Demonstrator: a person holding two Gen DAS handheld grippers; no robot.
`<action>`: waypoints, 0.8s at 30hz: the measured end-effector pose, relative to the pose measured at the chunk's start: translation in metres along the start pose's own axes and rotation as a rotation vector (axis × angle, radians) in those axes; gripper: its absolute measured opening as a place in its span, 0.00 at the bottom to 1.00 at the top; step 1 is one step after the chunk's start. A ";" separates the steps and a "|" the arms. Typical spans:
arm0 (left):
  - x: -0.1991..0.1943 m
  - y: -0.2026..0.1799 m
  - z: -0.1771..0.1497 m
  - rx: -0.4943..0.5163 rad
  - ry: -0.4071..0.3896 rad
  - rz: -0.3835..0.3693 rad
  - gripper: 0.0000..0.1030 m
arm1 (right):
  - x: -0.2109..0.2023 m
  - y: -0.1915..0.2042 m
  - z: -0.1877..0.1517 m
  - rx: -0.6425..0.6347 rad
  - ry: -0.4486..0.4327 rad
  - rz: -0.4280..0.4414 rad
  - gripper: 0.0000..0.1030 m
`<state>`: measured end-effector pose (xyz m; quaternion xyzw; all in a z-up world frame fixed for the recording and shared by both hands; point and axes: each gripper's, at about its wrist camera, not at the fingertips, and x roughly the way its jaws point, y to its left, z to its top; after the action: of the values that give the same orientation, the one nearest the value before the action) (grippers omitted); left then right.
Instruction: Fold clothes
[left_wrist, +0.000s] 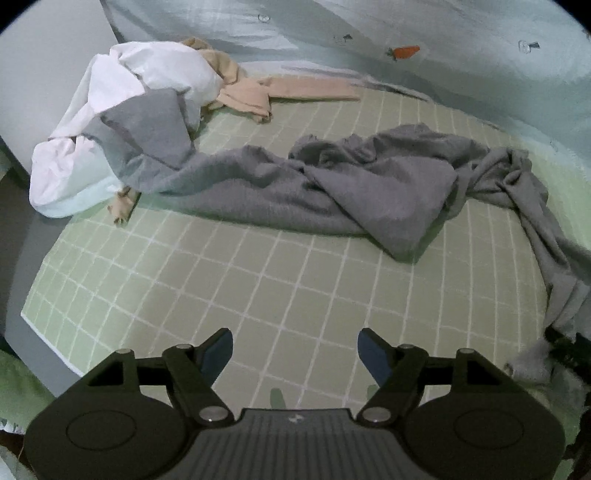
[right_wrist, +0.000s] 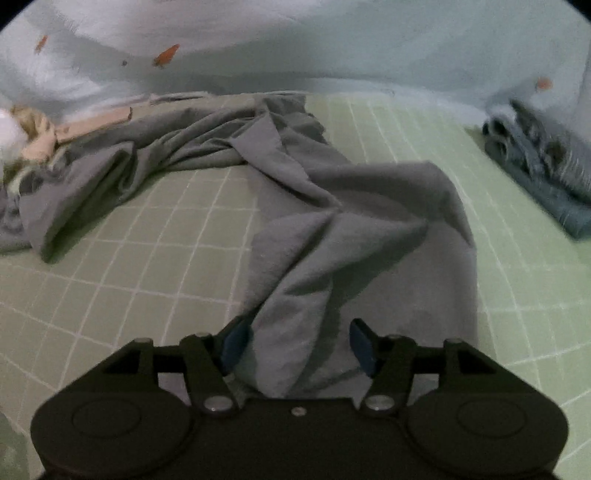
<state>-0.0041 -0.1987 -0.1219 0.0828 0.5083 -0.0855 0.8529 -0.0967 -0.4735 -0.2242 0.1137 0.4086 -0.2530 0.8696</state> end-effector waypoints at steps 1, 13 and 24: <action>0.001 -0.001 -0.003 0.000 0.008 0.002 0.73 | 0.002 -0.008 0.002 0.009 0.002 -0.008 0.52; 0.014 0.014 -0.013 -0.013 0.045 0.013 0.74 | 0.027 -0.075 0.046 -0.136 -0.008 -0.508 0.69; 0.066 0.069 0.051 0.024 0.061 -0.054 0.78 | 0.021 0.063 0.028 -0.014 0.047 -0.219 1.00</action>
<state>0.0863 -0.1471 -0.1526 0.0818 0.5353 -0.1123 0.8332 -0.0337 -0.4389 -0.2234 0.0683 0.4405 -0.3409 0.8277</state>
